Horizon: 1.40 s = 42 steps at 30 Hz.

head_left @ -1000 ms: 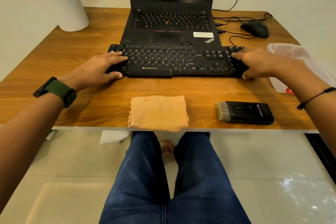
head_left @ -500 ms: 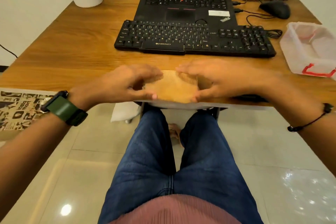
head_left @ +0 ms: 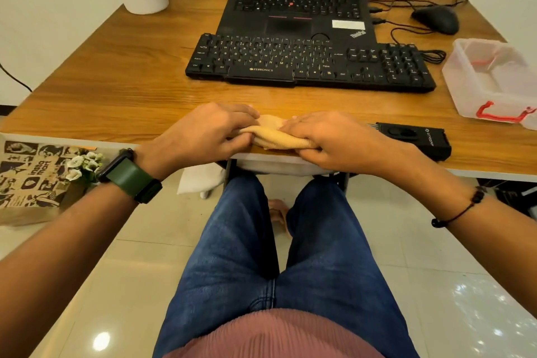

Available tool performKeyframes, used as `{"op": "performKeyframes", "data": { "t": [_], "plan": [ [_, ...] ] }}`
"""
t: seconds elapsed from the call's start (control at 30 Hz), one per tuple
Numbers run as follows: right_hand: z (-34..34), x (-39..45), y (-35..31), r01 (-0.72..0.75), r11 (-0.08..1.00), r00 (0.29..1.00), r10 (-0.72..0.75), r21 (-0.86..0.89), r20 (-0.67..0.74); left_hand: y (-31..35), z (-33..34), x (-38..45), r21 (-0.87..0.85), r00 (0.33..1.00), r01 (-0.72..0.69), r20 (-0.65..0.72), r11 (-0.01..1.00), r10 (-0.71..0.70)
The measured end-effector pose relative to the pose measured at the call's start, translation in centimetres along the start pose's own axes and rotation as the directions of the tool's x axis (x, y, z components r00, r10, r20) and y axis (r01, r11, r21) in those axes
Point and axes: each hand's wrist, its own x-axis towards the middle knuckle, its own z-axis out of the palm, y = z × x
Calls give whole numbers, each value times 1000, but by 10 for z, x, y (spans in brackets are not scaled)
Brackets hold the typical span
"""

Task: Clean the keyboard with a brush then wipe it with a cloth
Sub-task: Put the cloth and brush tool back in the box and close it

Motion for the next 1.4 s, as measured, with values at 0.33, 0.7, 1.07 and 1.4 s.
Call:
{"op": "performKeyframes", "data": {
  "t": [0.33,0.7,1.07,1.4],
  "plan": [
    [-60,-35,32,-239,843,873,403,482,-273,17,-15,74,-722,954,135,-90,679,-286],
    [-103,-129,112,-557,828,729,524,64,-440,93,-28,250,-333,993,-24,-120,943,-17],
    [-86,-149,163,-722,632,623,415,-283,-663,149,-6,342,-850,955,255,146,462,-259],
    [-52,-137,176,-726,557,686,632,-404,-361,144,30,384,-649,984,159,167,744,-65]
  ]
}}
